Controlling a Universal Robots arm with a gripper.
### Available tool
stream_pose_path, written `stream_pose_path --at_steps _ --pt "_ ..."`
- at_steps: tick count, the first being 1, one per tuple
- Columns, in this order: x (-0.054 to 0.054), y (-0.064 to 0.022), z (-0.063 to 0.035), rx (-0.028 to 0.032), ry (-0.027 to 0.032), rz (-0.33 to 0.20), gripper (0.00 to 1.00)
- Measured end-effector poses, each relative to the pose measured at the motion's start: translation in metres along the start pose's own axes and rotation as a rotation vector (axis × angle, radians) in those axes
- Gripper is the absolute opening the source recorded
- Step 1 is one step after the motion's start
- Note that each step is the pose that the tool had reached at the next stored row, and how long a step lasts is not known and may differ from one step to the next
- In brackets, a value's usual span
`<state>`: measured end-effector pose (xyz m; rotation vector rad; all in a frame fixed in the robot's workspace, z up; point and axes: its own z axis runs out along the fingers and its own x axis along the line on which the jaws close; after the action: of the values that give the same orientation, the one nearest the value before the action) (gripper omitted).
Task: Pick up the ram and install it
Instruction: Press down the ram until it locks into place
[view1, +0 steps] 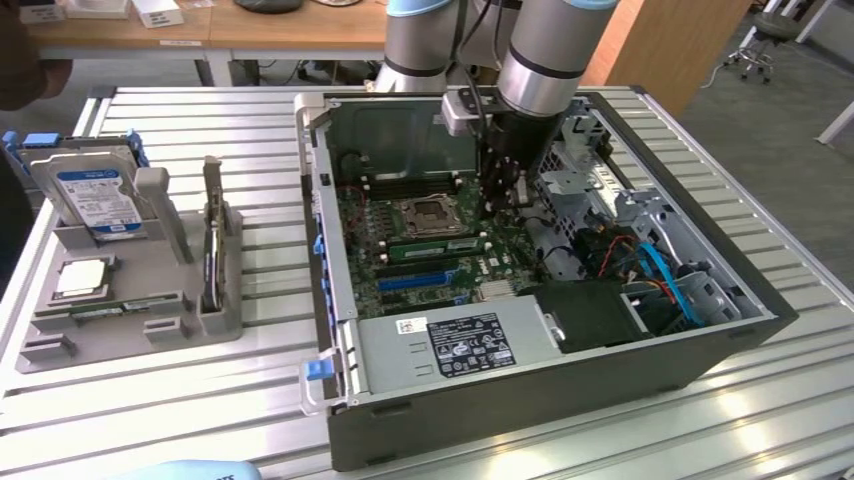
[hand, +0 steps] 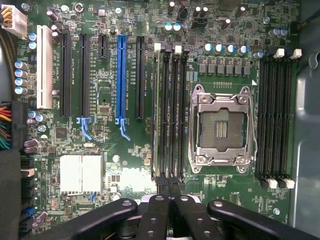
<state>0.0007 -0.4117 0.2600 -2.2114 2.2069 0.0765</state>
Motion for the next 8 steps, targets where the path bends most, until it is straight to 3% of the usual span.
stream_pose_path --at_steps 8 --pt "0.0031 0.0 -0.0001 0.0 0.0 0.0 0.1"
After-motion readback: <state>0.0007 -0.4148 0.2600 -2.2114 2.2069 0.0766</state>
